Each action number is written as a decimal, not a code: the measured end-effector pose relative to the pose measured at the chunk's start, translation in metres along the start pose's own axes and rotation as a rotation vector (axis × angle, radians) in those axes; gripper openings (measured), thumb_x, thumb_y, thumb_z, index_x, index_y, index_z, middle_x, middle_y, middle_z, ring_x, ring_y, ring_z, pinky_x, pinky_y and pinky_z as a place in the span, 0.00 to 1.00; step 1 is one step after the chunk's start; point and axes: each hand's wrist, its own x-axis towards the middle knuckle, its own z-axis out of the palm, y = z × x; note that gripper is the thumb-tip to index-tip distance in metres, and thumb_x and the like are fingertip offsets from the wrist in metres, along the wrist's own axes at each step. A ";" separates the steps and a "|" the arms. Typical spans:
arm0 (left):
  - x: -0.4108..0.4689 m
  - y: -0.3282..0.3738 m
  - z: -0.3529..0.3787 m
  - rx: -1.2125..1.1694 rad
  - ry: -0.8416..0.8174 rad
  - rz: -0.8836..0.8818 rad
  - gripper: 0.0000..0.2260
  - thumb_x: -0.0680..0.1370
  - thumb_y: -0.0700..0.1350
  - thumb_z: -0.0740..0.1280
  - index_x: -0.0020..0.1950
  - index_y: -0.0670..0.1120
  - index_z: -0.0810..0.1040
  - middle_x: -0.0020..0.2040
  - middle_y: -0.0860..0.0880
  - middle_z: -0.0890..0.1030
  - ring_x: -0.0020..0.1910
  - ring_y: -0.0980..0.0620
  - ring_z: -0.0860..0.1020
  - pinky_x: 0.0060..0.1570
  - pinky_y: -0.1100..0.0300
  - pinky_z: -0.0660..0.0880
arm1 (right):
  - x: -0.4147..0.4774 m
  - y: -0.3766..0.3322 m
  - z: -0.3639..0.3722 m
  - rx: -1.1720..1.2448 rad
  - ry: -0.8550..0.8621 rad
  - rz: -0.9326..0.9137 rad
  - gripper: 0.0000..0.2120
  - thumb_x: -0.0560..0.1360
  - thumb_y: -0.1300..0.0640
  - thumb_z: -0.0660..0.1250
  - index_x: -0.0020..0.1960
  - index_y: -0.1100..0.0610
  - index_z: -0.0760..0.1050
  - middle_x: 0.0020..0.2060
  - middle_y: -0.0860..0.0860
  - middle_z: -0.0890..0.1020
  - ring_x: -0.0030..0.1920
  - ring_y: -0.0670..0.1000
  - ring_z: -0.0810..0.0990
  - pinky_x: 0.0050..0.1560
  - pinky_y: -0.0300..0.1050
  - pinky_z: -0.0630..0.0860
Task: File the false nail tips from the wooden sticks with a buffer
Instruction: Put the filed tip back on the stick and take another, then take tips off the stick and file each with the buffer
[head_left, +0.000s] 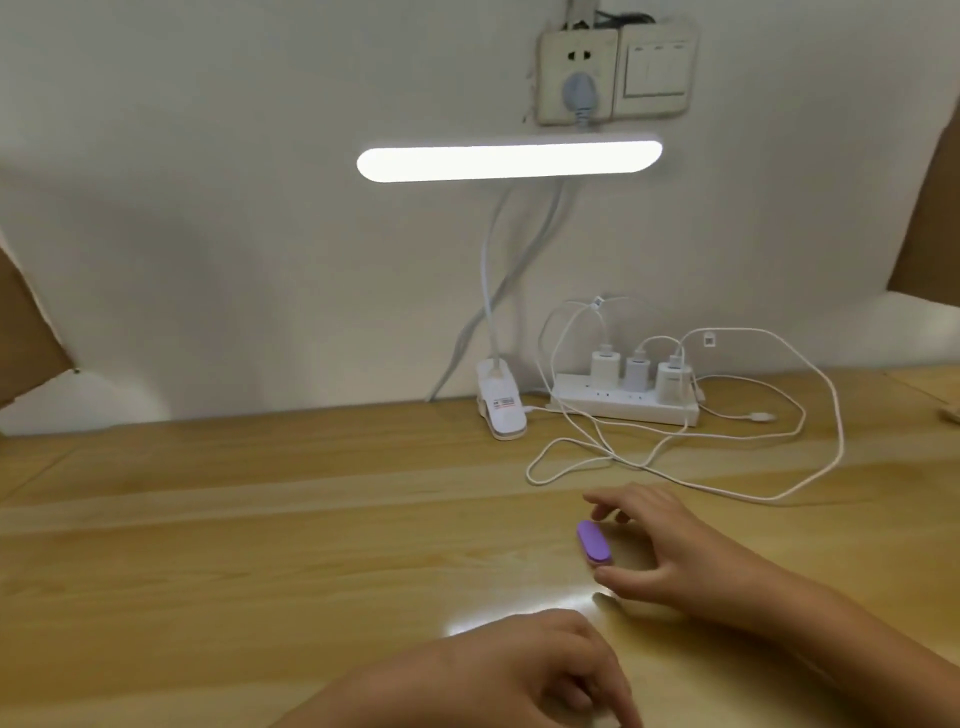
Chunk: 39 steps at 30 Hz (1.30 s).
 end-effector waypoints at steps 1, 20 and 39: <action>-0.007 -0.001 -0.002 -0.018 0.013 -0.010 0.13 0.75 0.45 0.66 0.59 0.48 0.79 0.56 0.51 0.75 0.58 0.55 0.75 0.63 0.56 0.73 | 0.001 0.000 0.003 -0.011 0.015 -0.016 0.31 0.72 0.46 0.72 0.69 0.37 0.60 0.58 0.32 0.69 0.61 0.33 0.65 0.62 0.26 0.60; 0.011 -0.003 0.032 -0.048 0.264 0.122 0.05 0.74 0.41 0.73 0.49 0.42 0.84 0.51 0.49 0.79 0.49 0.64 0.74 0.47 0.76 0.65 | -0.002 -0.020 0.013 0.939 0.234 0.187 0.19 0.68 0.41 0.67 0.54 0.50 0.83 0.48 0.51 0.86 0.44 0.44 0.81 0.42 0.35 0.77; 0.005 -0.020 0.018 -0.495 0.683 -0.063 0.07 0.75 0.48 0.68 0.48 0.51 0.85 0.40 0.51 0.85 0.41 0.58 0.80 0.44 0.67 0.73 | -0.026 -0.049 0.024 0.312 0.408 -0.362 0.21 0.72 0.38 0.70 0.61 0.46 0.74 0.53 0.41 0.78 0.54 0.49 0.78 0.57 0.38 0.72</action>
